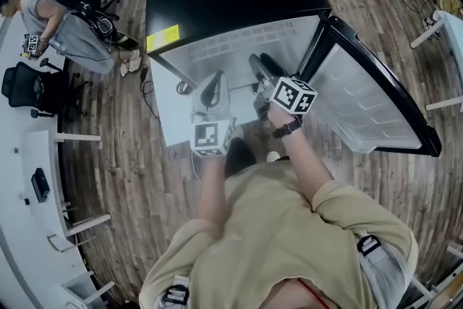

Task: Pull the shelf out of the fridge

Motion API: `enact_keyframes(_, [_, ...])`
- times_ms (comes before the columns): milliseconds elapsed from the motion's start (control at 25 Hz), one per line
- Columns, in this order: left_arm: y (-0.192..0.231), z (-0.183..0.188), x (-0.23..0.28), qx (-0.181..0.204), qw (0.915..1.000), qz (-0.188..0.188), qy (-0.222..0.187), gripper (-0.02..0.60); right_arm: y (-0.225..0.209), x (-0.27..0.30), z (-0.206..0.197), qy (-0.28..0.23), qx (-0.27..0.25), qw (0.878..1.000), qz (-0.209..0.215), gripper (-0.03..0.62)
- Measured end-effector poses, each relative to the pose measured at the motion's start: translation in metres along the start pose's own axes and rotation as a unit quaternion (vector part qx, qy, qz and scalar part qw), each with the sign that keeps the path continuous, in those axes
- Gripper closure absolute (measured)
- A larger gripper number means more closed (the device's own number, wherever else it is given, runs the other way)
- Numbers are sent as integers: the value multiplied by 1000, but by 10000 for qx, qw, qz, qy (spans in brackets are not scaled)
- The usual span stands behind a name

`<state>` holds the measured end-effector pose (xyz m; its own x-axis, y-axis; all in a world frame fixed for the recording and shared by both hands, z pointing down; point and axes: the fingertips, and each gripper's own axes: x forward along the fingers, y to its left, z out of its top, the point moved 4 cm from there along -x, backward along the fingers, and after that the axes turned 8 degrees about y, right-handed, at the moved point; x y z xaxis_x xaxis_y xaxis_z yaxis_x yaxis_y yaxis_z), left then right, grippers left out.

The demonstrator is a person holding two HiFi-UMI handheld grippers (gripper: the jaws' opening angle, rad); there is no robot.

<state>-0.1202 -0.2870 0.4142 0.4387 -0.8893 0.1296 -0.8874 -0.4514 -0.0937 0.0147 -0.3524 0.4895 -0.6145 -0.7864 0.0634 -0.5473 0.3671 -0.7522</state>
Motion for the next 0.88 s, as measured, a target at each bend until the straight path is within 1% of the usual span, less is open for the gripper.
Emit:
enact_keyframes(80, [6,-2,2,1,10000,15,29,578,-6,6,-2,-55,303,9995,52,405])
enact_keyframes(200, [16,-7,3,-15,9999,62,97,578,-11,15,-3,-174,554,9983,109,391])
enact_keyframes(440, [22,-8,8,37,9999,20,159,579,-12,22,10,-666,753,9946,249,390])
enact_keyframes(600, [26,-14,15,21,9998,-34,210,578,-17,31,11,-684,830,9939,238,391])
enact_keyframes(760, [25,-1,23,55,9997,-182,163,578,-19,41,13,-761,1110,9902,367,391])
enact_keyframes(880, [24,6,29,115,9995,-271,79,578,-17,51,15,-800,1199,9884,473,391])
